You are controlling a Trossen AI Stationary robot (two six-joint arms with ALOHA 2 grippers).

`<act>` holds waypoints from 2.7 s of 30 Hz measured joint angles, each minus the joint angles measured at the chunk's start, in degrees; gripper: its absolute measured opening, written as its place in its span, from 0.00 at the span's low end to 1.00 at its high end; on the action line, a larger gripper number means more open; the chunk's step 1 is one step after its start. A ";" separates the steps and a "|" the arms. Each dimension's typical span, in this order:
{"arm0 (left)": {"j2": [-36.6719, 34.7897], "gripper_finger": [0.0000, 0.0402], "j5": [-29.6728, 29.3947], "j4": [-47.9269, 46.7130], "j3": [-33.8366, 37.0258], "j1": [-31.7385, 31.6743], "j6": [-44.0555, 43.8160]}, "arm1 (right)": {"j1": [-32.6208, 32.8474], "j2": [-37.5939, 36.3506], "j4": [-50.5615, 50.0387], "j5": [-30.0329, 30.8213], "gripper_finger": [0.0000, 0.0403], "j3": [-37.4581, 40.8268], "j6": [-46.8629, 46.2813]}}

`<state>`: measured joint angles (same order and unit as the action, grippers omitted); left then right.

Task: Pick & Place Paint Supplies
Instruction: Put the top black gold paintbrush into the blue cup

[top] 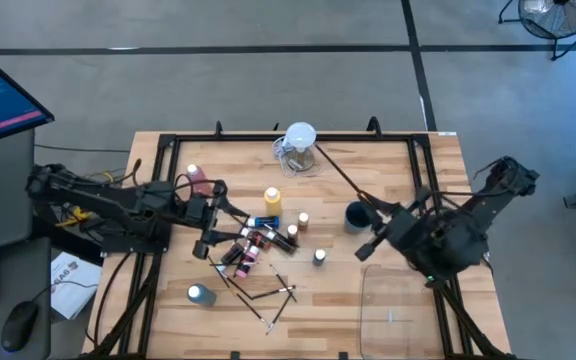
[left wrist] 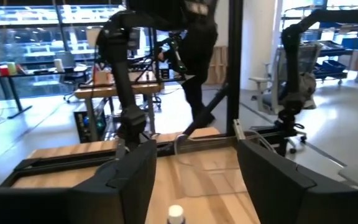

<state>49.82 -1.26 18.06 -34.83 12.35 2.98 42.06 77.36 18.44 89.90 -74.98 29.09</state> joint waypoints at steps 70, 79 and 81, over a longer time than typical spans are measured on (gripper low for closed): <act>0.17 0.51 -0.04 -1.59 0.00 8.25 -2.43 | -57.44 16.13 -108.46 -89.31 0.00 -35.27 -50.70; 1.00 0.51 -0.92 -3.52 0.00 8.25 -3.32 | -59.11 8.07 -108.49 -89.91 0.00 -27.10 -49.78; 1.58 0.51 -0.96 -3.88 0.00 8.25 -3.48 | -57.80 4.43 -108.45 -89.91 0.00 -23.84 -51.56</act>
<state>51.41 -2.21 14.19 -34.83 20.60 -0.49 -15.74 81.79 -90.01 -0.01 -98.83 -22.47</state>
